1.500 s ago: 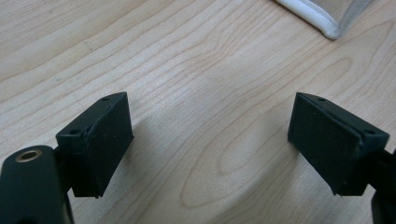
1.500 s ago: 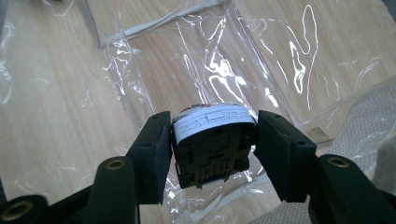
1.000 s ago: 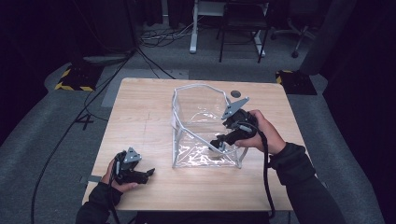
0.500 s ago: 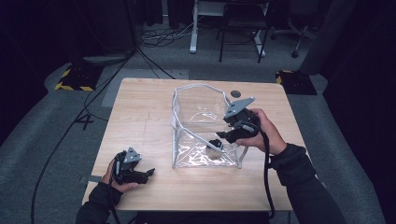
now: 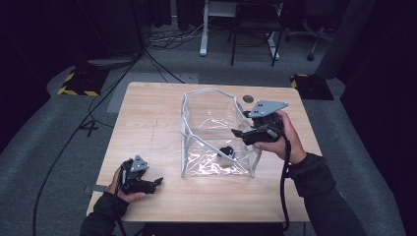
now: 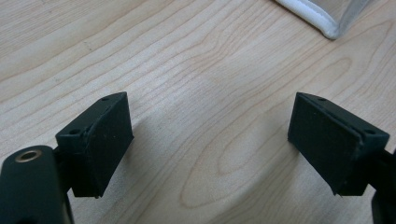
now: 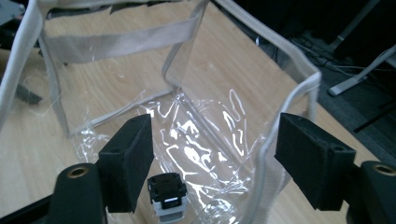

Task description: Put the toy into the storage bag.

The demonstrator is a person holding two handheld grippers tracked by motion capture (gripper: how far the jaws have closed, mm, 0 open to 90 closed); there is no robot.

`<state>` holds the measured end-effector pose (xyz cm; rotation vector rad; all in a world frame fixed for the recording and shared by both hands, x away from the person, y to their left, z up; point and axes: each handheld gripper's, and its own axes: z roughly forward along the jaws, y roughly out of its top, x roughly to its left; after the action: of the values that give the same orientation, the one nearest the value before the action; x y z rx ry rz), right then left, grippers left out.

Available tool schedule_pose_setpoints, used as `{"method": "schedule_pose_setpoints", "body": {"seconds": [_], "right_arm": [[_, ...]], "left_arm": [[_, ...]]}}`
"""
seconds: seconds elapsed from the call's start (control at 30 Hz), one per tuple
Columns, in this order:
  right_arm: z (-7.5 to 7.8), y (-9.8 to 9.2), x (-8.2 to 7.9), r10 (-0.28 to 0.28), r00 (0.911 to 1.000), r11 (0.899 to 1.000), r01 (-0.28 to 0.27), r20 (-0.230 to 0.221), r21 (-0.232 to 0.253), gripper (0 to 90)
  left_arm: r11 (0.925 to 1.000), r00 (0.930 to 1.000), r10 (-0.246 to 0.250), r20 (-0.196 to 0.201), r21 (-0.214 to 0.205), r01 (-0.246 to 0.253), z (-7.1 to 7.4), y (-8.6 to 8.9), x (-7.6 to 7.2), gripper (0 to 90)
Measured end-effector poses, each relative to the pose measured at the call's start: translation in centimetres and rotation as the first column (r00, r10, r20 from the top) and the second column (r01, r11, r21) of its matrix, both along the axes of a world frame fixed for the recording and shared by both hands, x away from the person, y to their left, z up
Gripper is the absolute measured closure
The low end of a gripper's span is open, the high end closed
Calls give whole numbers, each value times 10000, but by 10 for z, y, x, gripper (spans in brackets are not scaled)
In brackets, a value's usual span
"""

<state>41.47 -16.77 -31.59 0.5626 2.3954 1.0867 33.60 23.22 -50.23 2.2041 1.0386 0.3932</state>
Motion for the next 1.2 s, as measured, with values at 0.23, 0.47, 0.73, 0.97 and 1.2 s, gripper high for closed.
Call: {"method": "schedule_pose_setpoints", "body": {"seconds": [0.23, 0.47, 0.73, 0.97, 1.2], "right_arm": [[7, -15, 0, -559, 9979, 9981, 551, 322, 276, 260], [9, -25, 1, -956, 9940, 9943, 929, 529, 514, 241], [7, -40, 5, -1543, 9859, 9854, 1488, 654, 822, 220], [5, -53, 8, -2041, 9775, 9760, 1988, 540, 892, 223], [4, -62, 6, -2312, 9716, 9693, 2256, 503, 977, 228]], "left_arm": [[10000, 10000, 0, 0, 3, 0, 0, 0, 0, 140], [10000, 10000, 2, 2, 2, -2, 0, 0, 0, 140], [10000, 10000, 3, 3, -1, -3, 0, 0, 0, 140], [10000, 10000, 0, 0, 0, 0, 0, 0, 0, 140], [10000, 10000, 1, 2, 1, -1, 0, 0, 0, 140]]}}
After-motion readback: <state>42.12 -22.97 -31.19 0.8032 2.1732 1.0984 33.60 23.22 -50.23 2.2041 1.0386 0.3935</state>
